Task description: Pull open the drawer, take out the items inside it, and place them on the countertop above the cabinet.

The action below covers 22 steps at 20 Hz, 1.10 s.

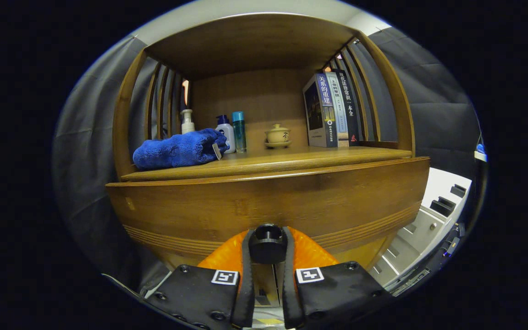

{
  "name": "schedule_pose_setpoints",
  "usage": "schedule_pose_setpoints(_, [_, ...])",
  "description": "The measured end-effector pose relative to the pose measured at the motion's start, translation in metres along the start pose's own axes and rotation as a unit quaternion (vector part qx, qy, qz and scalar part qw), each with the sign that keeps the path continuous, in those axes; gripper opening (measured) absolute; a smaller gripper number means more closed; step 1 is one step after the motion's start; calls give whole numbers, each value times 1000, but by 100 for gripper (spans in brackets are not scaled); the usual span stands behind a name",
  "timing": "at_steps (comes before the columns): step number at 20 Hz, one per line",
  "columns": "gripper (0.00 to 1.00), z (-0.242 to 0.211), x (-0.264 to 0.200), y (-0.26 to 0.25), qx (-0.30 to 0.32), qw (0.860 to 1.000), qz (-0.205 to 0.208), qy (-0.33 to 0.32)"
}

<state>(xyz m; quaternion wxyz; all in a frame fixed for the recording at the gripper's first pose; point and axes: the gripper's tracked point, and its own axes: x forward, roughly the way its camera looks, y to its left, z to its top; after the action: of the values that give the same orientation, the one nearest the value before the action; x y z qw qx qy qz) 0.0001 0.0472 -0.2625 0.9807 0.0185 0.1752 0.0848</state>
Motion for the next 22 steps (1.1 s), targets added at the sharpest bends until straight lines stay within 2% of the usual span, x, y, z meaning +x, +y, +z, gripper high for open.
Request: schedule_pose_setpoints(22, [33,-24,-93,-1,-10,1000,-11,3])
